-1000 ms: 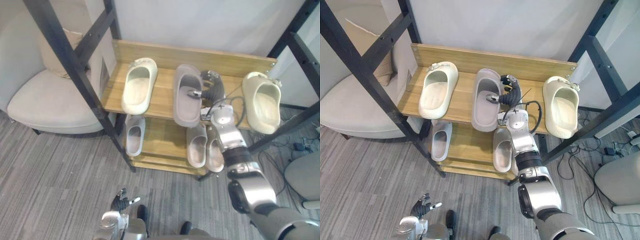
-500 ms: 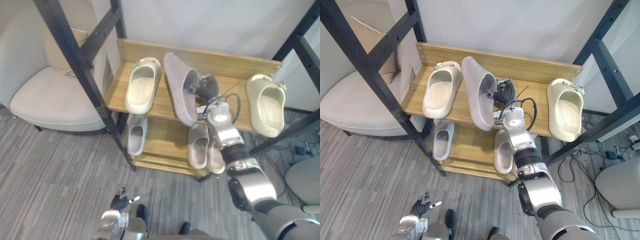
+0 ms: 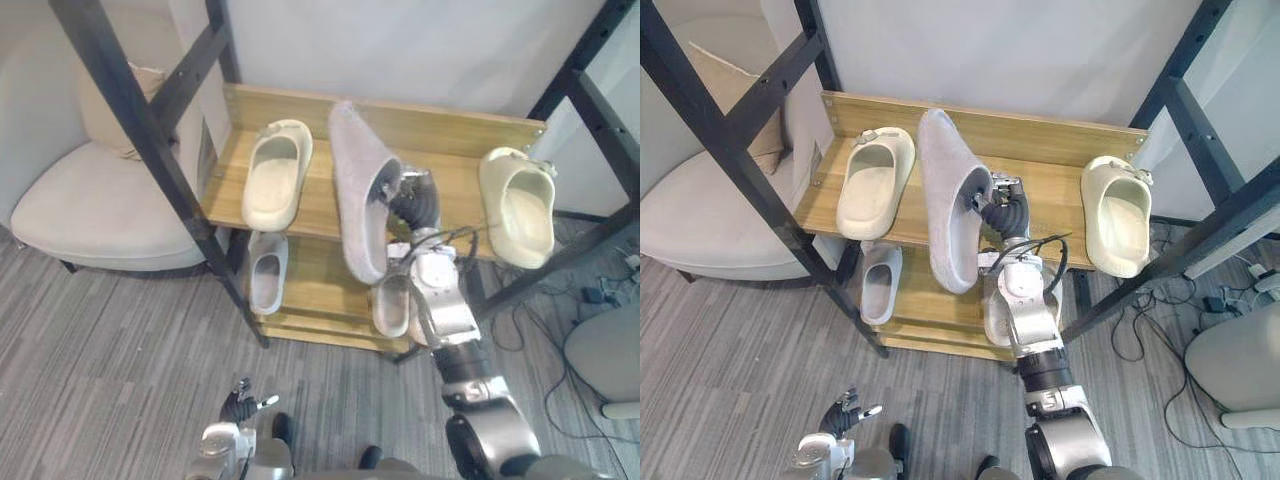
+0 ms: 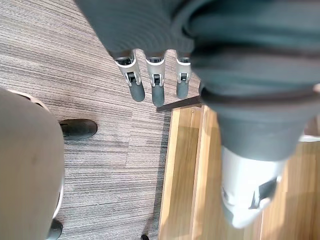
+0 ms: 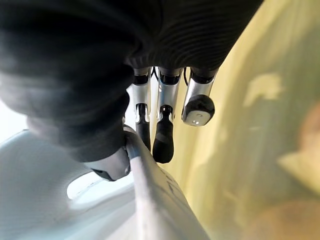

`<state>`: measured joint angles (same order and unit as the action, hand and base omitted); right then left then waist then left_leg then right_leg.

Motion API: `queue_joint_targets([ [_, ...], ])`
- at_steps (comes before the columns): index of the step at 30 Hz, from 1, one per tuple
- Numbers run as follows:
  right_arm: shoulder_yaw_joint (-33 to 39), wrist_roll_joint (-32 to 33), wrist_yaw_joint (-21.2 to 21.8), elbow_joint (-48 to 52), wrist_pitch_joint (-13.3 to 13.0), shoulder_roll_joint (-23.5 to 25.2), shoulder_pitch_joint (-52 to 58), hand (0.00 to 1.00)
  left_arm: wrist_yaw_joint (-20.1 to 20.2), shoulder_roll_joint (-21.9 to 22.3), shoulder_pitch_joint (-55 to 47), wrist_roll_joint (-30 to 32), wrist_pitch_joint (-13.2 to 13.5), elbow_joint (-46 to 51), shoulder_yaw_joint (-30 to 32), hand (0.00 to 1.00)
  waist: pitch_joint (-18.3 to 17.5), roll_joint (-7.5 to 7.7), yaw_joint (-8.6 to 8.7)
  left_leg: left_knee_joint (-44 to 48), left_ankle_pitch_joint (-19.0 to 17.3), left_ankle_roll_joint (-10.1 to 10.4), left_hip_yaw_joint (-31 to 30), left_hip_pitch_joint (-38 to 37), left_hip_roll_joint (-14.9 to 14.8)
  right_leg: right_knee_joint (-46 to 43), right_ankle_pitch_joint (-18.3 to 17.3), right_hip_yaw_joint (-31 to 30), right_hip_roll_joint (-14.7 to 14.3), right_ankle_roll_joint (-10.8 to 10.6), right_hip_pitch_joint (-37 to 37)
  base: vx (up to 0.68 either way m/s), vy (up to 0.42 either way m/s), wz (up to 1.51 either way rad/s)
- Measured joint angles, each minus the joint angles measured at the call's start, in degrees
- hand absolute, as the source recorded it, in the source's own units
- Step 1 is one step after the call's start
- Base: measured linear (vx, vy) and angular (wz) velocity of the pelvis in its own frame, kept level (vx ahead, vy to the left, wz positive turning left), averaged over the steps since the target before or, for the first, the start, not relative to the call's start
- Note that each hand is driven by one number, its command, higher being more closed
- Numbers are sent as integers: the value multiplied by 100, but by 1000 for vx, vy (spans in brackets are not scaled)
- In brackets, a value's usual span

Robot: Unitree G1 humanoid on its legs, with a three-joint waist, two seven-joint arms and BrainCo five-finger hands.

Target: Organize the slippers on the shoe rack

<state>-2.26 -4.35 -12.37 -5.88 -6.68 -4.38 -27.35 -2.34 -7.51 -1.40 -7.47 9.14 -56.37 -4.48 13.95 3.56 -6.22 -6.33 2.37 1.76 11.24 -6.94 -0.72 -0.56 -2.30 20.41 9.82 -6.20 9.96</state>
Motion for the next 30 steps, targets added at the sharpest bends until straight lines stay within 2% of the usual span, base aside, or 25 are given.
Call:
queue_joint_targets([
  [6,-88,216,102,1012,-458,-36,461,100,8,-16,-8,78,8,-63,-55,0,-41,-1,79,-1,33,-8,-18,-9,-22,-50,9,-25,-16,15,-12,-56,-20,-1],
  [12,-648,292,520,1512,-566,-75,1129,100,9,-35,-18,163,12,-169,-170,0,-204,-7,158,-1,51,-20,-23,-6,-30,-107,6,-37,-15,17,-79,-43,-18,0],
  [22,-1492,453,1399,1591,-616,-253,2244,100,27,-43,-16,294,28,-343,-225,0,-339,-15,264,-2,66,-24,-97,-22,24,-6,14,18,6,-6,23,-15,-10,4],
  [26,-1692,461,1669,1086,-557,-264,2601,100,26,-42,7,294,38,-401,-249,0,-343,-21,274,-2,65,-24,-136,-97,38,57,16,68,4,-13,150,5,-12,3],
  [30,-1818,451,1758,591,-429,-300,2793,100,27,-32,7,293,33,-416,-342,0,-389,-79,282,-2,54,-13,-178,-121,46,88,5,115,3,-31,218,6,-23,6],
])
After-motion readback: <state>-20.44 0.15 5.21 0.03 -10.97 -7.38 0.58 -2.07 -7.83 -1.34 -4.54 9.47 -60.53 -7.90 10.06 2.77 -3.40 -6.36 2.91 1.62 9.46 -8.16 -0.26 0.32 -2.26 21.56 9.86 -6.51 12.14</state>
